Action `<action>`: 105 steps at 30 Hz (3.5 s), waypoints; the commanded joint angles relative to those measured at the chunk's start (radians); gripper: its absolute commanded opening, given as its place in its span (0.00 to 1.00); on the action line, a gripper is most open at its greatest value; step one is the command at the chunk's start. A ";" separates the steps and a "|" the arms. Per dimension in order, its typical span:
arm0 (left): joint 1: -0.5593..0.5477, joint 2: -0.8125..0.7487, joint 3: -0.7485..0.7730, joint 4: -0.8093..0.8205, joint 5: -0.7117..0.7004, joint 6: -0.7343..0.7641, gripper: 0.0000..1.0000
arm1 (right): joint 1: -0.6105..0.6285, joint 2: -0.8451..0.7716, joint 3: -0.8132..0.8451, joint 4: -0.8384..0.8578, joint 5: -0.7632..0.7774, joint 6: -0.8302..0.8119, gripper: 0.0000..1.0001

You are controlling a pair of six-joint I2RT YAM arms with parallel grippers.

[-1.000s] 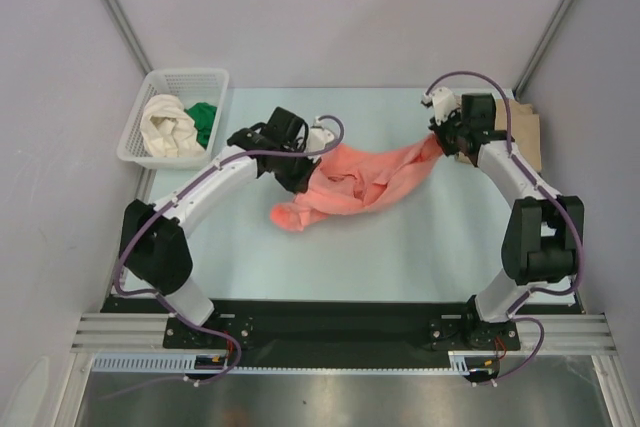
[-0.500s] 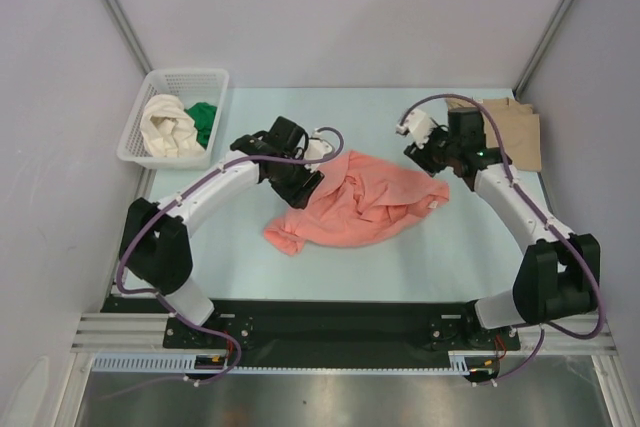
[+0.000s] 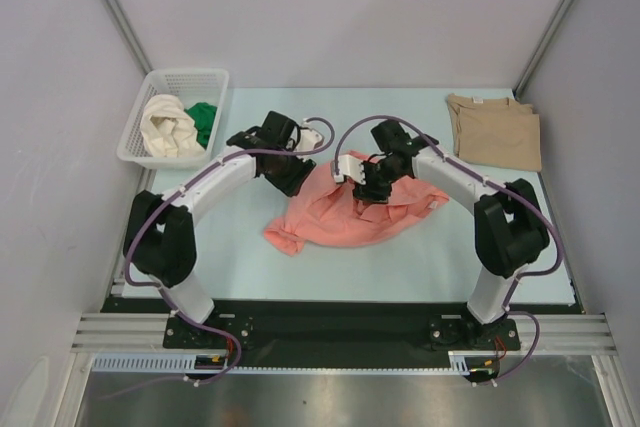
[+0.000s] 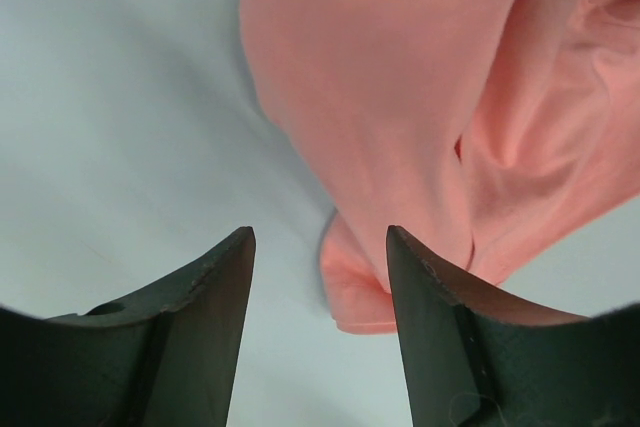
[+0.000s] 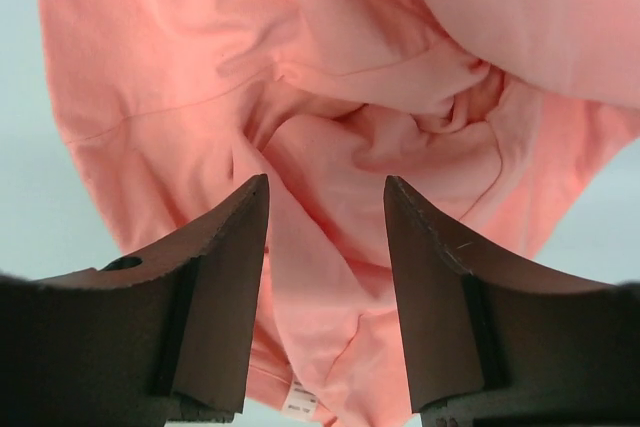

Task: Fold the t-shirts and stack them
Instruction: Flatten the tshirt out

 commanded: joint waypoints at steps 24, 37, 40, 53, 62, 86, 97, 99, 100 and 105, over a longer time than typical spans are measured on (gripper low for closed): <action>0.085 -0.127 -0.160 0.172 -0.029 -0.022 0.61 | 0.087 0.281 0.331 -0.480 0.078 -0.256 0.52; 0.095 -0.117 -0.152 0.170 -0.043 -0.026 0.61 | 0.101 0.328 0.365 -0.498 0.078 -0.275 0.48; 0.095 -0.116 -0.149 0.169 -0.047 -0.026 0.61 | 0.101 0.331 0.365 -0.500 0.080 -0.275 0.44; 0.095 -0.102 -0.140 0.169 -0.059 -0.025 0.61 | 0.110 0.353 0.365 -0.481 0.103 -0.227 0.10; 0.097 -0.114 -0.072 0.158 -0.075 -0.007 0.59 | 0.021 0.213 0.503 -0.369 0.066 -0.033 0.00; -0.006 0.083 0.250 -0.115 0.227 0.171 0.53 | -0.277 -0.037 0.646 0.089 0.262 0.457 0.00; -0.073 0.126 0.184 -0.170 0.243 0.155 0.52 | -0.292 -0.008 0.632 0.089 0.233 0.485 0.00; -0.076 0.137 0.180 -0.172 0.235 0.155 0.52 | -0.295 -0.008 0.629 0.089 0.227 0.491 0.00; -0.076 0.139 0.172 -0.164 0.227 0.155 0.52 | -0.301 -0.006 0.627 0.089 0.224 0.492 0.00; -0.076 0.209 0.189 -0.152 0.184 0.153 0.49 | -0.309 -0.002 0.627 0.092 0.219 0.502 0.00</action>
